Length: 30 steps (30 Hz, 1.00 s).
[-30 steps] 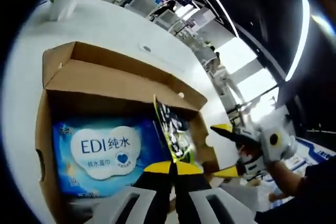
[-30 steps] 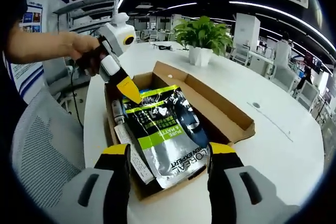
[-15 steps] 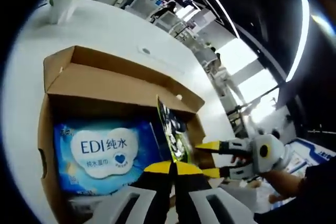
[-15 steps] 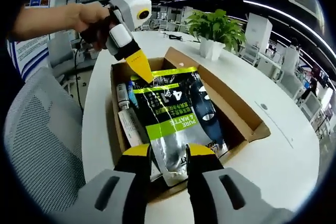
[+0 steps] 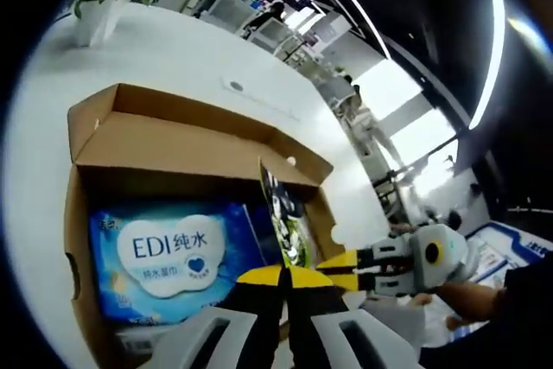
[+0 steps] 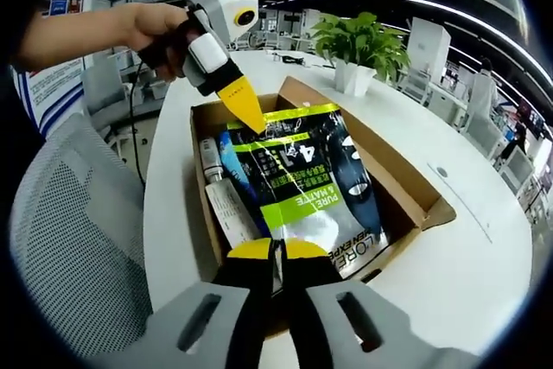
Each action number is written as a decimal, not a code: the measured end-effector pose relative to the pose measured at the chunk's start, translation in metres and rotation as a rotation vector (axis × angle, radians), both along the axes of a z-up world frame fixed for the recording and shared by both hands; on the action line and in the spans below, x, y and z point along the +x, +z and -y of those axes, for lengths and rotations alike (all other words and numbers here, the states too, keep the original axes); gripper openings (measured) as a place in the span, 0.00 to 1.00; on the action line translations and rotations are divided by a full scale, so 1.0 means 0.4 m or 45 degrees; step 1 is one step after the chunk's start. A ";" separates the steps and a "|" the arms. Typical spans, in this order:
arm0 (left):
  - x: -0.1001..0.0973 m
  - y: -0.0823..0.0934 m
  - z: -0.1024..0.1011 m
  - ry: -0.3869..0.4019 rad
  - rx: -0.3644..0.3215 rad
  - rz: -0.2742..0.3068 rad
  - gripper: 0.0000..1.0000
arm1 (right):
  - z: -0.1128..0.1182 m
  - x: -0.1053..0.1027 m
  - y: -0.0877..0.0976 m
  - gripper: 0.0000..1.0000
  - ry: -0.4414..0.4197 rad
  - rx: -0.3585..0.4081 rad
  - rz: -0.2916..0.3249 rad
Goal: Operate the shoe box by opening the lid, removing the specified soft item, and placing it in the target area until the item is outside and the box remains undamaged.
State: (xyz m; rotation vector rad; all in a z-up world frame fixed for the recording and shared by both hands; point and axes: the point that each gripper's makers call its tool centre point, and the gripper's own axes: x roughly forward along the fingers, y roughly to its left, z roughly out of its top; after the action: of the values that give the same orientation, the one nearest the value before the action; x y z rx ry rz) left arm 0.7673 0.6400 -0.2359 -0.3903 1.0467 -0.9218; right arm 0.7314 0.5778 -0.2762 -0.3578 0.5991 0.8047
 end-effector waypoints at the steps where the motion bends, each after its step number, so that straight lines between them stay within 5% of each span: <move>1: -0.002 0.002 0.001 0.000 -0.003 -0.002 0.00 | 0.001 0.001 0.001 0.00 -0.003 0.002 -0.001; 21: -0.025 0.066 -0.017 -0.014 -0.021 0.081 0.00 | 0.001 -0.008 0.096 0.00 -0.006 0.055 0.008; 30: -0.025 0.101 0.020 -0.067 -0.018 0.149 0.00 | 0.032 -0.013 0.129 0.00 -0.008 0.042 0.023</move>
State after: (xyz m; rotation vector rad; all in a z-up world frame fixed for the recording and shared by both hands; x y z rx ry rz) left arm 0.7575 0.6319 -0.1955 -0.3177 0.9475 -0.9881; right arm 0.7263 0.5648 -0.2246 -0.3325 0.5687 0.8040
